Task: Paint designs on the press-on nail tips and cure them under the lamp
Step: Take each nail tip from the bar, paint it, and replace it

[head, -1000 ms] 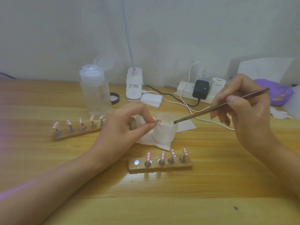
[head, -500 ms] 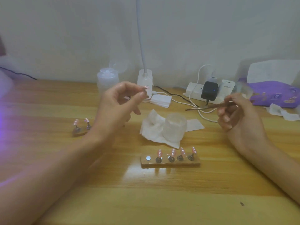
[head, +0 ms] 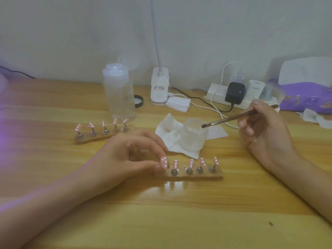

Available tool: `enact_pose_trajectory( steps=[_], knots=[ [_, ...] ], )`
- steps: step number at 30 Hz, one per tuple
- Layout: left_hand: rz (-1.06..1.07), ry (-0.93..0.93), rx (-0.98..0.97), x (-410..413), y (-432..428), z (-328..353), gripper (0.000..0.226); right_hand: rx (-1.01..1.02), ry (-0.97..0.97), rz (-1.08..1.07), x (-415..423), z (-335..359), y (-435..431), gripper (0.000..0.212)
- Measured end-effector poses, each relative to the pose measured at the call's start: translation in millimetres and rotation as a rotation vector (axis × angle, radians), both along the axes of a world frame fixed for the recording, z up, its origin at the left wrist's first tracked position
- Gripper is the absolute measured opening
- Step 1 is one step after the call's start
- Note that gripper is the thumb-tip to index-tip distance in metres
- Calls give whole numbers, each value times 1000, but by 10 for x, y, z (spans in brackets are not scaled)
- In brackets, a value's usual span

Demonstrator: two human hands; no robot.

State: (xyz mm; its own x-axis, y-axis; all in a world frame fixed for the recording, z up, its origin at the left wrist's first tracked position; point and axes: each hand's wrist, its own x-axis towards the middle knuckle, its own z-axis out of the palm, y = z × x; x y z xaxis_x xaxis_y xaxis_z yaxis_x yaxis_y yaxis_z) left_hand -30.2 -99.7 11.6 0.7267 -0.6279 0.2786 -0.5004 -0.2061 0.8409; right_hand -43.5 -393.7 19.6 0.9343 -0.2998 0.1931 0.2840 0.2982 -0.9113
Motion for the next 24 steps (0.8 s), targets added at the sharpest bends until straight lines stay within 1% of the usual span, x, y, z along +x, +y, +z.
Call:
enact_pose_trajectory(
  steps=[3,6,9,14,16,18,20,22,24],
  knots=[
    [-7,-10,3,-13,-8,-18,6,0,9,-5,5,-7,-7,34],
    [-1,32,19,-3,8,-22,8,-2,4,-2,6,-7,-16,34],
    [14,20,90,9,19,6,7,11,-9,9,5,-7,-28,34],
    [-2,-142,305,-73,25,66,40,65,4,8,5,2,-25,40],
    [15,-244,334,-100,-7,43,38,71,11,4,5,8,-22,37],
    [46,-292,339,-81,-25,24,33,82,10,5,8,10,-20,34],
    [38,-280,350,-103,-6,33,32,93,11,10,6,13,-20,32],
    [31,-274,382,-112,13,69,36,109,18,11,0,20,-22,31],
    [60,-274,472,1,-71,61,34,125,26,9,-4,28,-25,31]
  ],
)
